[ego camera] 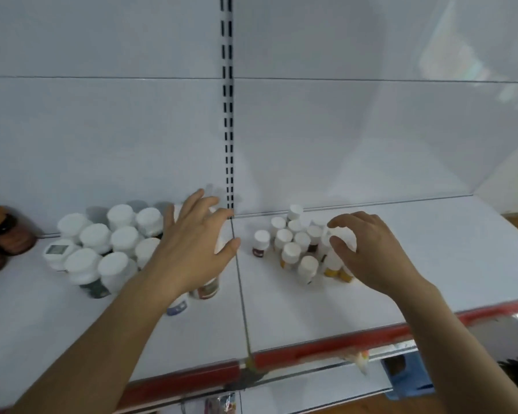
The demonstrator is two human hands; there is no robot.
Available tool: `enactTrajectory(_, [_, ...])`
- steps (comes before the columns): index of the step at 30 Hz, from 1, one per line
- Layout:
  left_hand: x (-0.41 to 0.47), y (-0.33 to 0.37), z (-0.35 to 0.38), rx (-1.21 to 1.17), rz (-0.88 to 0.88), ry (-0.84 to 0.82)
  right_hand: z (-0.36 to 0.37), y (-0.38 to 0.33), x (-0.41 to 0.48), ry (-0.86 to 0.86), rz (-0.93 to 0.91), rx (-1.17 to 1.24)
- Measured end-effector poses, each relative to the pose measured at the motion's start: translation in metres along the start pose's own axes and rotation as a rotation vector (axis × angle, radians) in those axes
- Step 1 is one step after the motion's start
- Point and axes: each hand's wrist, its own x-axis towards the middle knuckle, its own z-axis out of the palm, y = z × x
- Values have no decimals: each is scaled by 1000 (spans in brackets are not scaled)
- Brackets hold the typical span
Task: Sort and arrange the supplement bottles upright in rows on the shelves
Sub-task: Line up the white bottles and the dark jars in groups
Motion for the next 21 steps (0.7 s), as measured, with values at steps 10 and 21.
enactTrajectory(10, [41,65,40,194,26,-232,10,41,-23,-29,-31,245])
enactTrajectory(21, [10,78,31,-315,-262,126,15,67,-29,-8,7,328])
